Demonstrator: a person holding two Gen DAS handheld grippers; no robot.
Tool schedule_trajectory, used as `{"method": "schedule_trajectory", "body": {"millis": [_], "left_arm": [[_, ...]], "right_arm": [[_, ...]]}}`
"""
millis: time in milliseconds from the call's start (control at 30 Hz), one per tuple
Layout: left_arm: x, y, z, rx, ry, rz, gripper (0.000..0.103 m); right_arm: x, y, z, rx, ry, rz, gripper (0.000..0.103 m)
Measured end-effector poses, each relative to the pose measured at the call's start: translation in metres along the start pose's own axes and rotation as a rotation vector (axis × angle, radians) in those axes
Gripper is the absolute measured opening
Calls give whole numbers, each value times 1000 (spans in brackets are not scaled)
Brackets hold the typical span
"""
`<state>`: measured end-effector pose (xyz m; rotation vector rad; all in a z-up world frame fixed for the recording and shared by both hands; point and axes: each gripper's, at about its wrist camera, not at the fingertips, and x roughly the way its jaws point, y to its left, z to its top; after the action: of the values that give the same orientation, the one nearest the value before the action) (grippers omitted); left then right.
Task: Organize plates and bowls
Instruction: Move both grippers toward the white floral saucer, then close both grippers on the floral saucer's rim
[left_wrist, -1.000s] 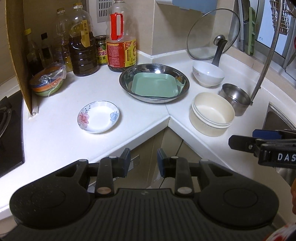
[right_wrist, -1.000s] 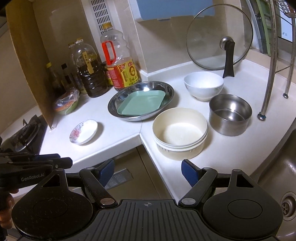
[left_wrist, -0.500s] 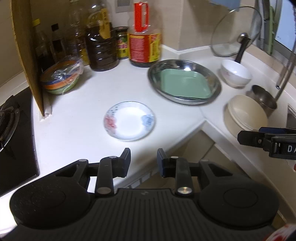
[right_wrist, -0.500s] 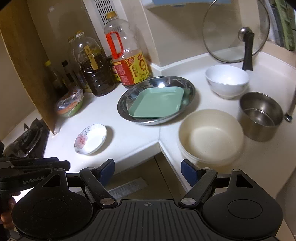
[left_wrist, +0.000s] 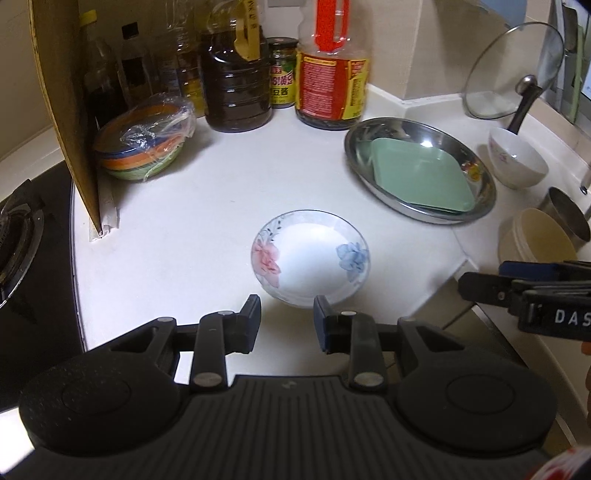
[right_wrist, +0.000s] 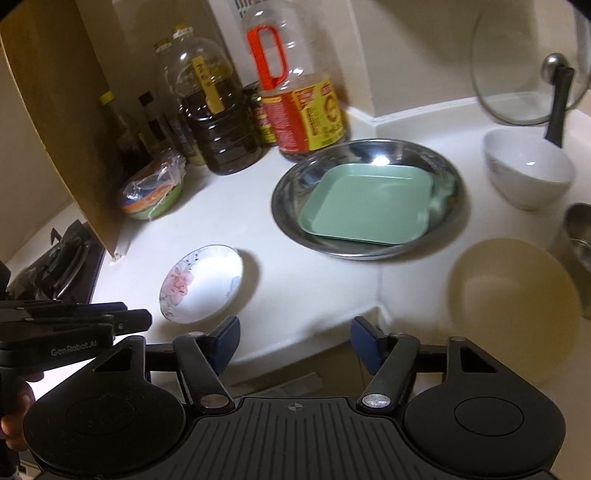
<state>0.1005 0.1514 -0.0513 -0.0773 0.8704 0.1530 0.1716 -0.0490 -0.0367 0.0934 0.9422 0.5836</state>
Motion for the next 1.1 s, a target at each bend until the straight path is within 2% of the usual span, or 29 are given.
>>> {"method": "schedule_trajectory", "body": {"millis": [633,967,1100], "left_arm": [[48,26,19,-11,42,-17,27],[69,33,24,-20,66,-38,27],[72,32,25,-19,69,-47,27]], "right_arm": [[72,27,22,3,56,46,41],[92,36,23,-9,79,41,36],[95,37,25,-10,78,41,30]]}}
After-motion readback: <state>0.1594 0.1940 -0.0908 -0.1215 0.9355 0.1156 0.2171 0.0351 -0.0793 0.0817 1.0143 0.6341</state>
